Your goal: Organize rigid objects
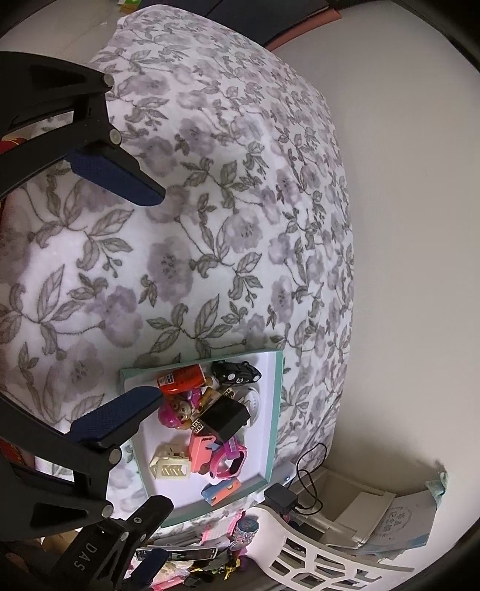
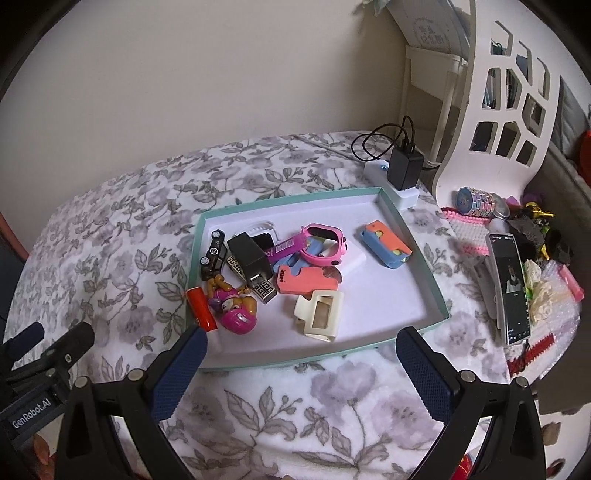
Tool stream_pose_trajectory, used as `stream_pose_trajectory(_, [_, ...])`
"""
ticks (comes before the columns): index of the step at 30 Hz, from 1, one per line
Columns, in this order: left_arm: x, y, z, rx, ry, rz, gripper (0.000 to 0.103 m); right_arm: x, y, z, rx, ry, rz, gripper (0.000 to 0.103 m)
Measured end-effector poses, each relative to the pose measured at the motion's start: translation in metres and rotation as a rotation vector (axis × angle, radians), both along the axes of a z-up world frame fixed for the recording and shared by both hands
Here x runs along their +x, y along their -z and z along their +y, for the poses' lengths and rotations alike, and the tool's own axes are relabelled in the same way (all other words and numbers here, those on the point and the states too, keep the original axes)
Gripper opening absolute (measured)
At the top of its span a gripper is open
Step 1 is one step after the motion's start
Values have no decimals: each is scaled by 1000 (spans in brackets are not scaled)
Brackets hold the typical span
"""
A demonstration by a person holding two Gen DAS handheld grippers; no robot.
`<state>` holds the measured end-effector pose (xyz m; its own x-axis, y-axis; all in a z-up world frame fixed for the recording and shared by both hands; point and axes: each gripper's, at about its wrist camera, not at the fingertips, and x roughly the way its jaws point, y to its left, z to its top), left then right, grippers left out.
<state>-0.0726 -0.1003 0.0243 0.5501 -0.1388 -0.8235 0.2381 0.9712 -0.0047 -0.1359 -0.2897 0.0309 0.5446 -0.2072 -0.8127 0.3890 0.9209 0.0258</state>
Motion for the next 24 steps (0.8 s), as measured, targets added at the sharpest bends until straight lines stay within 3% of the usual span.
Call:
stream_pose_trajectory(8, [-4, -4, 3, 3, -13, -29, 98, -2, 1, 4, -8, 1, -3, 103])
stream_pose_trajectory(24, [0, 1, 8, 36, -56, -1, 98, 2, 4, 3, -9, -3, 11, 103])
